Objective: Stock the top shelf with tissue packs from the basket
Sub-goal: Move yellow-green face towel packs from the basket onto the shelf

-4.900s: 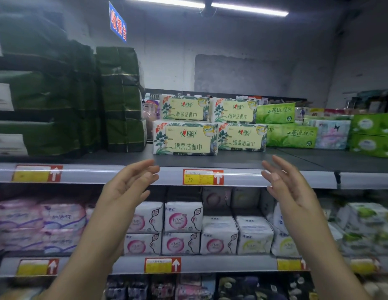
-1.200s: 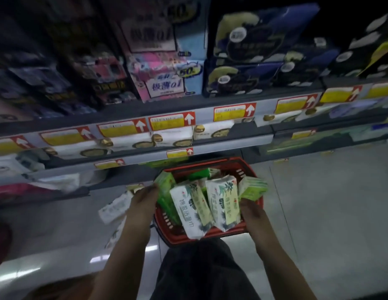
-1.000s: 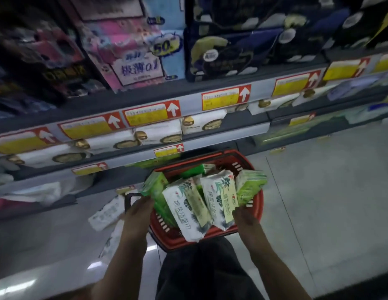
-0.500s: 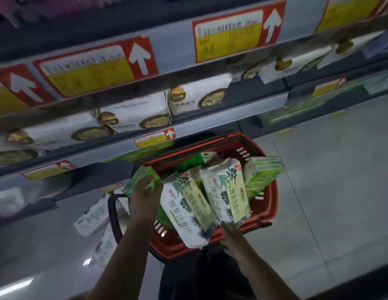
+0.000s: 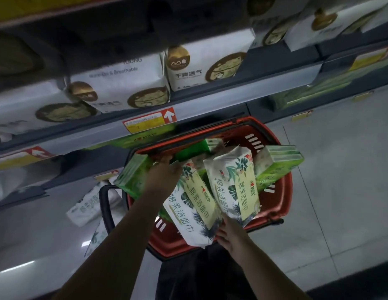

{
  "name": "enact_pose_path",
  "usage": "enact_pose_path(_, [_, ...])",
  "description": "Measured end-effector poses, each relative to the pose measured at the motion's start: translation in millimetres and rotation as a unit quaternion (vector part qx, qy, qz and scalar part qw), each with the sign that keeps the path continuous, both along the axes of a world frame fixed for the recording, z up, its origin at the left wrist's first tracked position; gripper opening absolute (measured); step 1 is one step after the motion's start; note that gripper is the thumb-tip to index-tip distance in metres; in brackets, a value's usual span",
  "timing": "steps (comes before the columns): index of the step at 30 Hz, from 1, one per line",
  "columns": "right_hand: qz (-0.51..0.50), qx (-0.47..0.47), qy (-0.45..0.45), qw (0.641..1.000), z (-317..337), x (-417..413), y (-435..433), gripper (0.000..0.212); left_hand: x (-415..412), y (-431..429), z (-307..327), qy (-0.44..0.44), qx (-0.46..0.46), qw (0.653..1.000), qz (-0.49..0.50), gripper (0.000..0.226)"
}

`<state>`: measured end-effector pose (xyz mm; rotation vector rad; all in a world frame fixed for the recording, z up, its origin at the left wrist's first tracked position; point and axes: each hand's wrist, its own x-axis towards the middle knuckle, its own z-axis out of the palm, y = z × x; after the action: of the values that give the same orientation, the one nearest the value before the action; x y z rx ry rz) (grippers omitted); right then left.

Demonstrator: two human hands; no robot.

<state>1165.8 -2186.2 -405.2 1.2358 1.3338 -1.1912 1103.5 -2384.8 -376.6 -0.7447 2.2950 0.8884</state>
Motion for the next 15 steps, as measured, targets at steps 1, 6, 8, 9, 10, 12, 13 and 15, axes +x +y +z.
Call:
enact_pose_path(1, [-0.005, -0.004, -0.005, 1.0, 1.8, -3.5, -0.2, 0.027, -1.1, 0.1, -4.4, -0.015, 0.005, 1.0, -0.014, 0.041])
enact_pose_path(6, [-0.083, -0.055, -0.005, 0.995, 2.7, -8.8, 0.5, 0.022, 8.2, -4.8, -34.5, -0.066, -0.006, 0.995, -0.071, 0.042])
enact_pose_path(8, [-0.093, -0.049, 0.003, 0.995, 0.3, -7.0, -0.2, 0.023, 9.0, -3.3, -33.0, -0.067, -0.017, 0.996, -0.062, 0.037])
enact_pose_path(9, [-0.092, -0.045, 0.006, 0.995, -0.2, -5.8, -1.2, 0.026, 9.0, -2.1, -28.9, -0.072, -0.018, 0.996, -0.047, 0.037])
enact_pose_path(10, [-0.093, -0.043, 0.009, 0.995, -0.4, -4.1, -1.5, 0.028, 9.6, -1.2, -23.7, -0.072, -0.02, 0.996, -0.038, 0.036])
enact_pose_path(12, [-0.094, -0.045, 0.017, 0.994, -0.1, 0.5, 0.7, 0.031, 11.5, -1.0, -17.7, -0.073, -0.024, 0.997, -0.021, 0.035])
enact_pose_path(13, [-0.099, -0.046, 0.018, 0.994, 3.4, 2.3, 2.7, 0.031, 13.7, -2.1, -15.8, -0.073, -0.019, 0.997, -0.003, 0.036])
enact_pose_path(15, [-0.106, -0.045, 0.026, 0.993, 6.2, 7.8, 8.7, 0.031, 17.8, -5.1, -5.3, -0.068, -0.012, 0.997, 0.036, 0.04])
